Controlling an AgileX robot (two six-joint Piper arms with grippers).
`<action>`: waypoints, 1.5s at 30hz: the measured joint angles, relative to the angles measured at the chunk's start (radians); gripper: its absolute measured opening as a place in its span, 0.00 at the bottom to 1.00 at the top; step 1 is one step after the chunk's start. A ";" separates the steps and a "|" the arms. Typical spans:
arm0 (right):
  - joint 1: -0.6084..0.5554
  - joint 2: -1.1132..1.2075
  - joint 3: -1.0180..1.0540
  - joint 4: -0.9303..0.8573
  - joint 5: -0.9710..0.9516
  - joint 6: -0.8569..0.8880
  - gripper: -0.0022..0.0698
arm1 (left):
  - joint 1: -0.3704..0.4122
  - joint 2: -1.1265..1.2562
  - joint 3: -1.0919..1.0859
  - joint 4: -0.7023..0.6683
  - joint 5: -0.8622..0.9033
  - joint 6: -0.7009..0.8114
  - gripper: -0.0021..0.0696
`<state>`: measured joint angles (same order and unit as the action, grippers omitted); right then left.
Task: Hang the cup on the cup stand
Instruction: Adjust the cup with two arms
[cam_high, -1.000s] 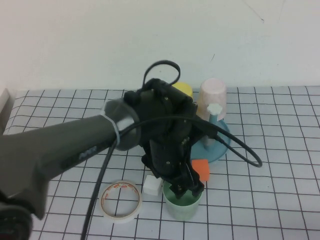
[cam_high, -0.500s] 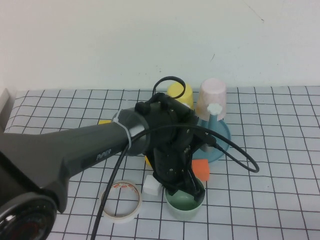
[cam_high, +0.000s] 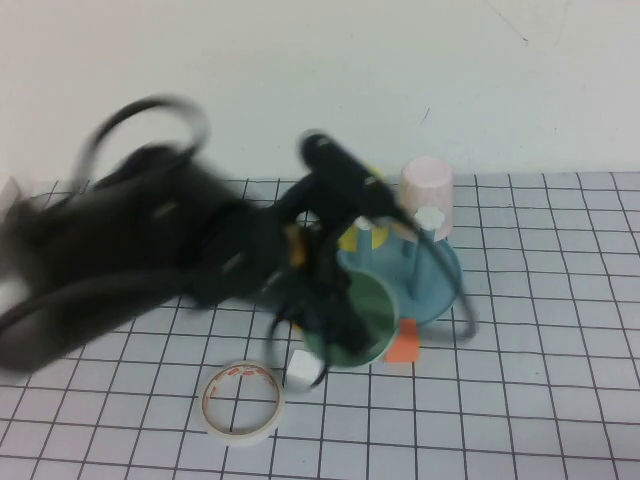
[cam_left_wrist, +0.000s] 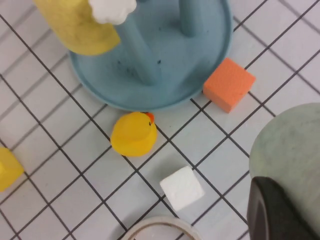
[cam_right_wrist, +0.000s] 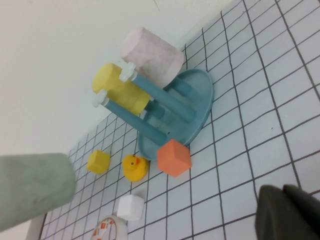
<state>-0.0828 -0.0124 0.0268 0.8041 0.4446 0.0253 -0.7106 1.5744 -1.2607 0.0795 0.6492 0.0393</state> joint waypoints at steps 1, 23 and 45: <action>0.000 0.000 0.000 0.004 0.002 0.000 0.03 | 0.000 -0.056 0.064 0.003 -0.037 0.000 0.04; 0.000 0.020 0.000 0.734 0.178 -0.255 0.07 | 0.000 -0.528 0.749 -0.050 -1.298 0.367 0.04; 0.002 0.808 -0.502 0.878 0.443 -0.739 0.98 | 0.000 -0.249 0.749 -0.124 -1.783 0.384 0.04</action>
<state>-0.0809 0.7961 -0.4751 1.6826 0.8874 -0.7134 -0.7106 1.3257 -0.5112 -0.0446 -1.1342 0.4233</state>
